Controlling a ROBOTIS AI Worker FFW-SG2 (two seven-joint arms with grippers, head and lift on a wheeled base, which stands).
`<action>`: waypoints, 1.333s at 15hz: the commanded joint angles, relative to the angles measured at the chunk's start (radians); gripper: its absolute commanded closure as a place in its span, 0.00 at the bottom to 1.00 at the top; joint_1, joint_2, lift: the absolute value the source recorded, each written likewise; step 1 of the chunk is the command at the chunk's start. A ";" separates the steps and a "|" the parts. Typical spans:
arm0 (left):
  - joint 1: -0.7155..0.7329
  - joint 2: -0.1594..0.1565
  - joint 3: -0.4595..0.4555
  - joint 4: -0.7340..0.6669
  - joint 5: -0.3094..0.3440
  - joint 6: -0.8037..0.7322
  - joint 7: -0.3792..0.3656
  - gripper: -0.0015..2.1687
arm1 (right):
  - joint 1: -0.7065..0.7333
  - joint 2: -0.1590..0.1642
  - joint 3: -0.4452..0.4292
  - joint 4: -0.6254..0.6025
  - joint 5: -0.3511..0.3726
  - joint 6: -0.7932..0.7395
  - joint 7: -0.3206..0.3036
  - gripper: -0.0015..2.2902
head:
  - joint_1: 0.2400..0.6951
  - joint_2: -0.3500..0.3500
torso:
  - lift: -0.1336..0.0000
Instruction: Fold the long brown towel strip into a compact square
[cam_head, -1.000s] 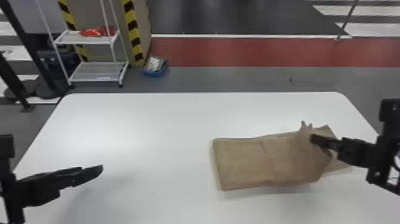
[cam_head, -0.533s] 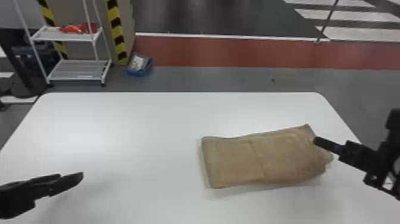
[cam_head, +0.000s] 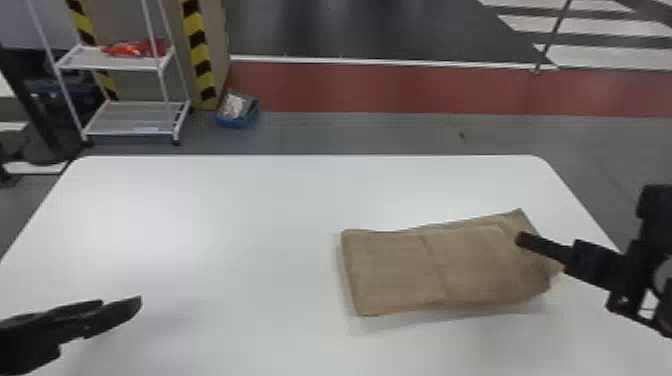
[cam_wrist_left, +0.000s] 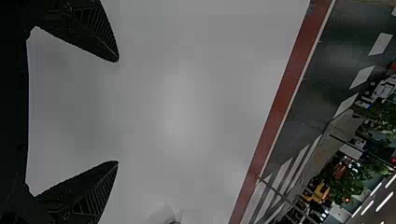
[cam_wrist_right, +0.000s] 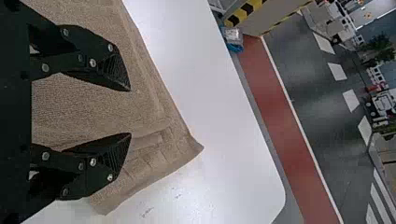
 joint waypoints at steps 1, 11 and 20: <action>0.005 0.001 -0.004 0.000 0.000 0.000 0.000 0.05 | 0.008 -0.006 0.005 0.012 0.026 0.001 0.000 0.19 | 1.00 0.39 | 0.04; 0.013 0.005 0.000 -0.003 0.002 0.000 -0.006 0.05 | -0.047 -0.006 0.085 0.142 0.180 -0.066 -0.016 0.21 | 1.00 0.38 | 0.04; 0.019 0.005 -0.001 -0.003 0.000 0.000 -0.006 0.05 | -0.028 -0.015 0.080 0.154 0.167 -0.066 -0.016 0.34 | 1.00 0.37 | 0.04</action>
